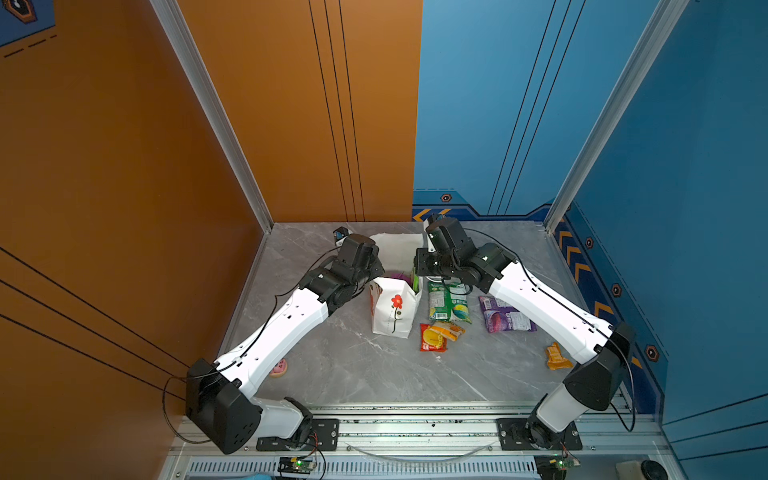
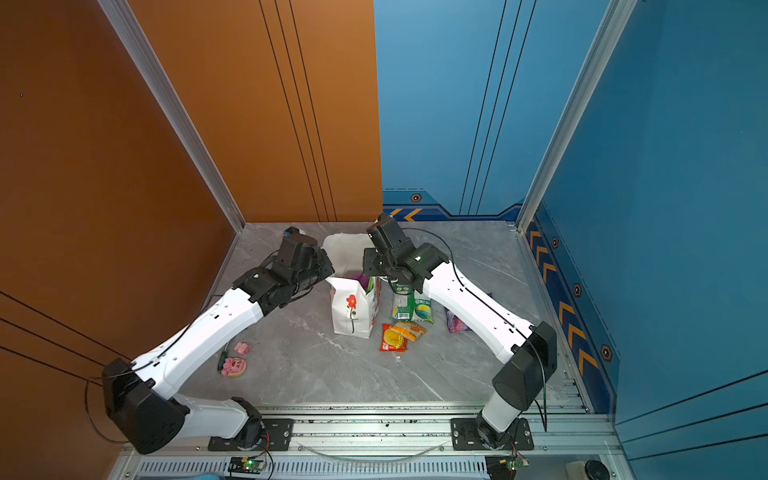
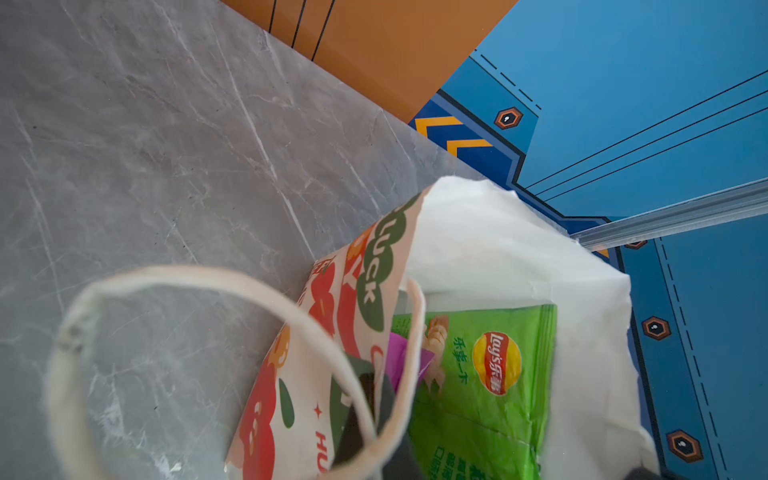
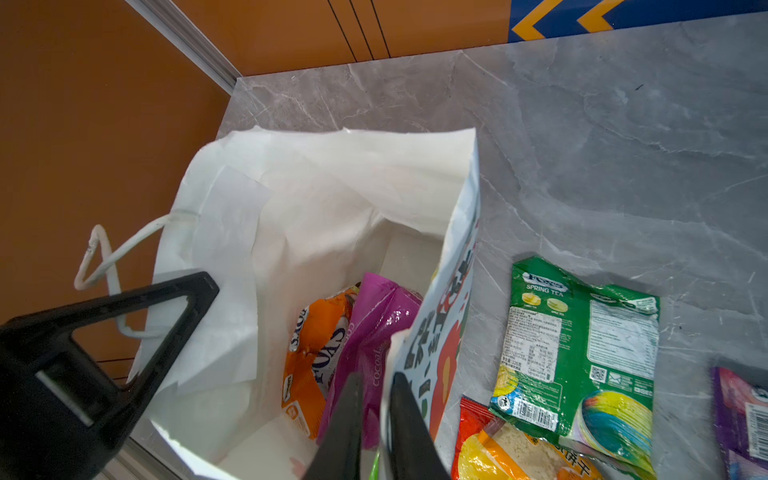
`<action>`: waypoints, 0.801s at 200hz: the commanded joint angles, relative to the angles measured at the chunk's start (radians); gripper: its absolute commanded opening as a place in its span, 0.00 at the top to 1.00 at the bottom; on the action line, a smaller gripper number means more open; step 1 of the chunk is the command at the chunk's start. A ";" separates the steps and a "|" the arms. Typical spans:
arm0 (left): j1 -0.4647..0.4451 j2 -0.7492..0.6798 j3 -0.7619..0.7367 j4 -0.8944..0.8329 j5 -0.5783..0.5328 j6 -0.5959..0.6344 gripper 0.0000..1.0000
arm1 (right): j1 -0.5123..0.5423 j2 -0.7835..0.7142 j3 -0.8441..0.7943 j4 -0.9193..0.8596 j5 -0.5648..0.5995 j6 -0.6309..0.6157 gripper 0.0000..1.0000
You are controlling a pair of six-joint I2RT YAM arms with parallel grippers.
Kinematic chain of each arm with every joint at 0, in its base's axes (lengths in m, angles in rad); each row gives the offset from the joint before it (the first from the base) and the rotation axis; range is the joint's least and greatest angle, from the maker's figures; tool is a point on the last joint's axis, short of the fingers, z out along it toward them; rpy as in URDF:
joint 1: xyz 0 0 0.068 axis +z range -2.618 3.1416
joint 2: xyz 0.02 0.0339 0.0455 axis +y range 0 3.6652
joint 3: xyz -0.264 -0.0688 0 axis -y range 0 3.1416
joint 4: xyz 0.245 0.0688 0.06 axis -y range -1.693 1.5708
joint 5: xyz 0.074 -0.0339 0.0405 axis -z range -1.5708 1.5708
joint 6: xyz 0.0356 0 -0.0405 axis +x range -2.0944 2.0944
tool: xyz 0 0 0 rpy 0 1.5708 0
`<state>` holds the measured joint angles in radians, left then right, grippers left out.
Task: Place the snacks into the paper bag
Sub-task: 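Raise the right gripper from the paper bag while the left gripper uprights it, then move the right gripper over to the purple Fox's Berries bag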
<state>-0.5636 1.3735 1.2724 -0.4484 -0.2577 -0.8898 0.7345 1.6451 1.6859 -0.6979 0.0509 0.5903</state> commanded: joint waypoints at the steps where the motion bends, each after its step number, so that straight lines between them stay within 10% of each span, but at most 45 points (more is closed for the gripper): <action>1: -0.040 -0.007 -0.003 0.110 -0.027 0.019 1.00 | -0.003 0.009 0.020 -0.028 -0.025 -0.012 0.80; 92: -0.029 -0.193 -0.067 -0.038 -0.027 0.046 1.00 | -0.026 -0.192 0.004 -0.096 0.007 -0.078 0.45; 150: 0.008 -0.189 -0.109 0.009 0.026 0.047 1.00 | -0.207 -0.395 -0.206 -0.069 0.050 -0.048 0.23; 160: 0.014 -0.187 -0.115 0.015 0.036 0.051 1.00 | -0.260 -0.422 -0.264 -0.068 0.080 -0.026 0.06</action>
<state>-0.5655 1.2022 1.1740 -0.5125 -0.2501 -0.8570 0.5598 1.2663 1.5318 -0.7528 0.0566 0.5335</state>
